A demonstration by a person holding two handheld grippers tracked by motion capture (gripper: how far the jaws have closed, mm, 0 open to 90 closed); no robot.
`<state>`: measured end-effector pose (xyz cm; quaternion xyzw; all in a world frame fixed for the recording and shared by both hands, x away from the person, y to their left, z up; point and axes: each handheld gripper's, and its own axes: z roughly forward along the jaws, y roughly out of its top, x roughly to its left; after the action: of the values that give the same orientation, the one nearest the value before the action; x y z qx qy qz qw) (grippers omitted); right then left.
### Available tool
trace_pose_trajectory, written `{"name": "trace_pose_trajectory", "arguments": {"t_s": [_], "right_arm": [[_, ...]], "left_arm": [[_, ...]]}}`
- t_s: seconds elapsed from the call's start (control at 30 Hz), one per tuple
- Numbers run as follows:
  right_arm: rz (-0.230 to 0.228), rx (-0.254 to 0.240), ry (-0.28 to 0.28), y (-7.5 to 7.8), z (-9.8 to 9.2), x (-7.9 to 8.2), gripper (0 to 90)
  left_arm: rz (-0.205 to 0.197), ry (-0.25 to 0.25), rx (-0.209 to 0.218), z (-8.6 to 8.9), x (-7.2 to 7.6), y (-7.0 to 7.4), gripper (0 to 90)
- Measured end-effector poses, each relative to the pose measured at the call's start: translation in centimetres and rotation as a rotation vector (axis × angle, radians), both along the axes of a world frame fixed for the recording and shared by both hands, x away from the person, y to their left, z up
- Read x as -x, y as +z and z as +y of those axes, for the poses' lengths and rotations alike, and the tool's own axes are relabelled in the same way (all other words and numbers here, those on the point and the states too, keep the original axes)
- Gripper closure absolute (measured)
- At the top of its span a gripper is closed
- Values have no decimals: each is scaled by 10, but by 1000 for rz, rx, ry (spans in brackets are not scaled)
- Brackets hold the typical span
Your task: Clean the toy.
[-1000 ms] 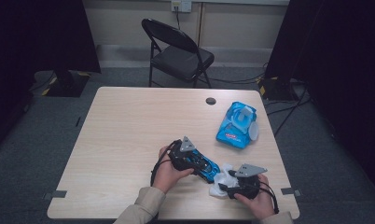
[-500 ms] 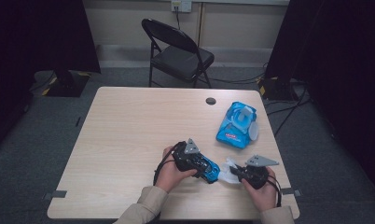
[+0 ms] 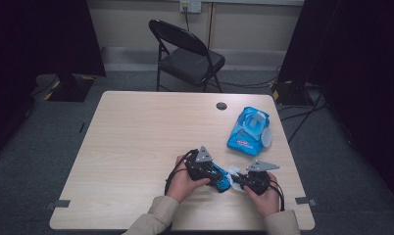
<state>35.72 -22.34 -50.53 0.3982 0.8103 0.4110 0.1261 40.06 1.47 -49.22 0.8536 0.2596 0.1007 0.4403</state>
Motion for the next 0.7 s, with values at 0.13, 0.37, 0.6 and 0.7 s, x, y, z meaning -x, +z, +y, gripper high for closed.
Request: {"name": "trace_pose_trajectory", "arguments": {"t_s": [0.13,0.37,0.6,0.7], "right_arm": [[5,-1,21,1,-1,8,821],[23,-5,64,1,1,26,823],[42,-10,99,2,6,37,831],[43,-5,132,2,14,43,832]], "left_arm": [[-3,6,5,0,1,-1,179],[-5,15,2,-1,1,-1,179],[-9,18,5,-1,3,-1,178],[-11,18,4,-1,3,-1,178]]}}
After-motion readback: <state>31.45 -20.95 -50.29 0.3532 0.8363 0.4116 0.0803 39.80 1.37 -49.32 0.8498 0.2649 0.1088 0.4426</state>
